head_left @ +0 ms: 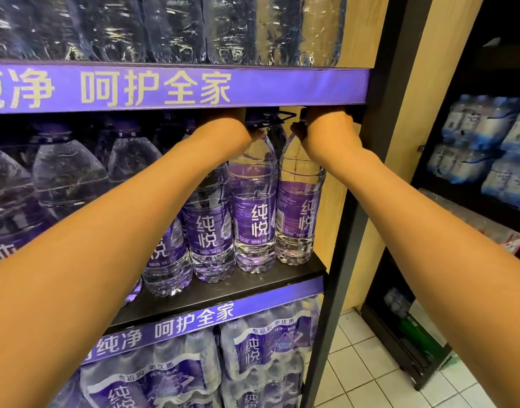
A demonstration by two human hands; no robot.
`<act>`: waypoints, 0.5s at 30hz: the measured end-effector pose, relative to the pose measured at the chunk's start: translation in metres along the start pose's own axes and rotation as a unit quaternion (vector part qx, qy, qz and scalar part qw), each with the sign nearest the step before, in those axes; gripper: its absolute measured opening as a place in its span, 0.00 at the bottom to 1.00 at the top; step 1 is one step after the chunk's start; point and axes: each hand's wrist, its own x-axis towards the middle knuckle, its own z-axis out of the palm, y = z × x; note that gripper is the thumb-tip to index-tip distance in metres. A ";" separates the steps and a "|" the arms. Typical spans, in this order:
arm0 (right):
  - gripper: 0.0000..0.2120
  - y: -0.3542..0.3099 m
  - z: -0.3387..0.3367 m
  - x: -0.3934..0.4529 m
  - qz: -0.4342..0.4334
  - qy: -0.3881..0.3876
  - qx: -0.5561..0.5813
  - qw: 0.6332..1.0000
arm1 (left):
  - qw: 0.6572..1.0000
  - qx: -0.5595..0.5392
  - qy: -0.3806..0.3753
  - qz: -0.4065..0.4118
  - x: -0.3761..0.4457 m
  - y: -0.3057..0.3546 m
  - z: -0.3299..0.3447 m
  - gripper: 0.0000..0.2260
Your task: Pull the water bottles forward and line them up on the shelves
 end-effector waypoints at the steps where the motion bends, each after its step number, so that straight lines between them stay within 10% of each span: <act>1: 0.11 -0.001 0.000 -0.002 -0.002 0.000 -0.002 1.000 | 1.000 0.014 0.004 0.006 -0.003 -0.001 0.001 0.34; 7: 0.08 -0.008 -0.008 -0.018 -0.010 0.029 0.024 0.999 | 0.991 -0.008 0.092 0.098 -0.021 -0.024 -0.001 0.14; 15: 0.20 -0.025 -0.024 -0.071 -0.018 0.086 0.184 0.979 | 0.943 -0.168 0.237 0.161 -0.109 -0.079 -0.005 0.17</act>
